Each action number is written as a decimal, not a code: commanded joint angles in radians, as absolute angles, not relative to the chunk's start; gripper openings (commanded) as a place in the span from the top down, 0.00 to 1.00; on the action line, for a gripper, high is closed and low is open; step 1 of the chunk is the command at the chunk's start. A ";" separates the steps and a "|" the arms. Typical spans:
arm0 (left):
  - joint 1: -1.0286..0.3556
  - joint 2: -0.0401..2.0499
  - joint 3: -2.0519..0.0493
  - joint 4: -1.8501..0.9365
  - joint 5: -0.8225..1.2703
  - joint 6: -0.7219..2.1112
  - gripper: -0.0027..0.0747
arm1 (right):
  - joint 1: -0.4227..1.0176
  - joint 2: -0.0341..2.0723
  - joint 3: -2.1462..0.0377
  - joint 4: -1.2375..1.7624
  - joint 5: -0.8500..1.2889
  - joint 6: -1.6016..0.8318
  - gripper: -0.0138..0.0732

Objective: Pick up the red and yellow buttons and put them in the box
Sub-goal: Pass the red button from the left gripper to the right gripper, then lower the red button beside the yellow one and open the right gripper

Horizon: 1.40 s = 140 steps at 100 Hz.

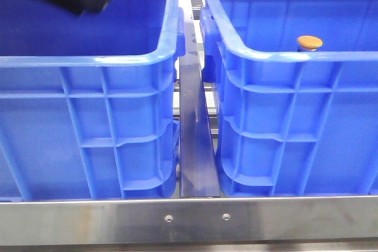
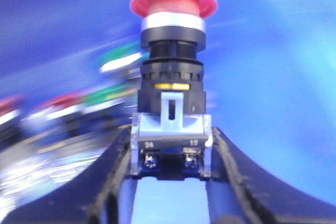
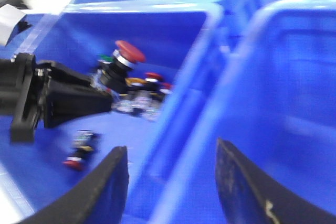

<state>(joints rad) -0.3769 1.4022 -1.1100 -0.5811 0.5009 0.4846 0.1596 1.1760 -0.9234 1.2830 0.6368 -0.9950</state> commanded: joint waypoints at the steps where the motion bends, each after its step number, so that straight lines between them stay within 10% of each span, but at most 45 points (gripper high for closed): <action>1: -0.437 1.317 -1.135 -0.601 0.474 0.485 0.84 | 0.175 1.170 -0.981 1.378 0.699 -1.001 0.35; 23: -0.580 1.247 -1.135 -0.601 0.498 0.485 0.84 | 0.217 1.245 -1.025 1.492 0.792 -1.001 0.13; 64: -0.688 1.247 -1.135 -0.601 0.498 0.485 0.84 | 0.217 1.315 -1.025 1.603 0.883 -1.001 0.13; 91: -0.688 1.247 -1.135 -0.601 0.498 0.485 0.82 | 0.217 1.315 -1.025 1.607 0.887 -1.001 0.50; 117: -0.682 1.247 -1.135 -0.601 0.499 0.485 0.24 | 0.209 1.315 -1.026 1.607 0.874 -1.012 0.57; 140: -0.668 1.245 -1.135 -0.599 0.531 0.485 0.18 | 0.088 1.315 -1.088 1.522 0.797 -1.259 0.57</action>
